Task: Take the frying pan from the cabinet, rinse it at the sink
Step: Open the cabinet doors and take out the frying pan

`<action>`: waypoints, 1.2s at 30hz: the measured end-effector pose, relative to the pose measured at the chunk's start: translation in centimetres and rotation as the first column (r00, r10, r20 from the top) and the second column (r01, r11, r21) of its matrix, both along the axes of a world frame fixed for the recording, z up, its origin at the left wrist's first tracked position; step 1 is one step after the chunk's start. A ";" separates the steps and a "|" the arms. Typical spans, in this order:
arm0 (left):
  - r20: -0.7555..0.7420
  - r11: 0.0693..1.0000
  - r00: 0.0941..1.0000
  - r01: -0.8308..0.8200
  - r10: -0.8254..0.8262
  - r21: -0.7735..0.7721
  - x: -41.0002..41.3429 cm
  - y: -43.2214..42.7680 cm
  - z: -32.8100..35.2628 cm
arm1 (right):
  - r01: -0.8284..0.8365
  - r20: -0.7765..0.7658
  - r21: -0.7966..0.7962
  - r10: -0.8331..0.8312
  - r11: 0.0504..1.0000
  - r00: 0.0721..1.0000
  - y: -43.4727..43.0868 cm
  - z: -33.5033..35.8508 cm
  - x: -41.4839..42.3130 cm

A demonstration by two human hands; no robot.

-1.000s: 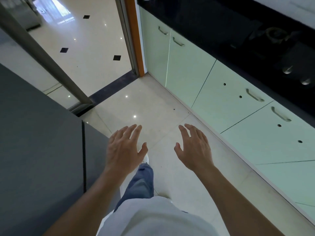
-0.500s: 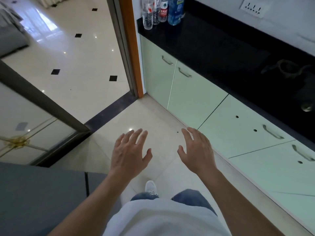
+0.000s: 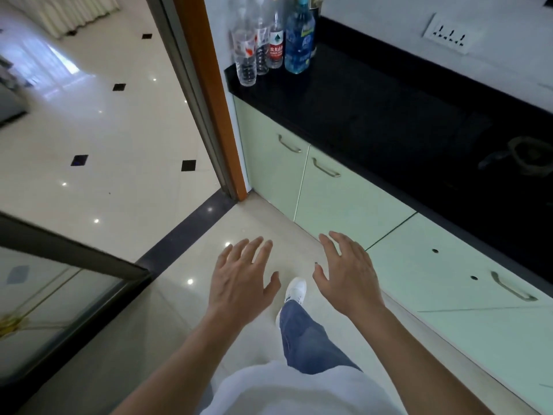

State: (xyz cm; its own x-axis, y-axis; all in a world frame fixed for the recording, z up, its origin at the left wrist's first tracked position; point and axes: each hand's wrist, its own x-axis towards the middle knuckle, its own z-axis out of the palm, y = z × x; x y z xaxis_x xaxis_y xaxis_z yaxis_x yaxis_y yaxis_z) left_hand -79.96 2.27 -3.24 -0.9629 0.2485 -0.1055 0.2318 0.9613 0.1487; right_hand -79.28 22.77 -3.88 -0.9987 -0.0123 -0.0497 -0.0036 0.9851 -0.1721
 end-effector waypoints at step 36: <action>0.107 0.882 0.877 0.472 -0.469 0.000 -43.4 3.4 -1.6 | 0.450 0.024 -0.021 -0.450 0.893 0.893 4.4 -1.0 -32.4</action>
State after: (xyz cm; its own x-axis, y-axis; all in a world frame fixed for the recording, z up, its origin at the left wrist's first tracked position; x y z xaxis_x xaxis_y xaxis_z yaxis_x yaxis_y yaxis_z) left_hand -123.33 5.71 -4.81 -0.7168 0.6656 -0.2079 0.6429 0.7462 0.1725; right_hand -111.71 27.17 -4.88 -0.8967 0.4366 -0.0731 0.4422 0.8760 -0.1925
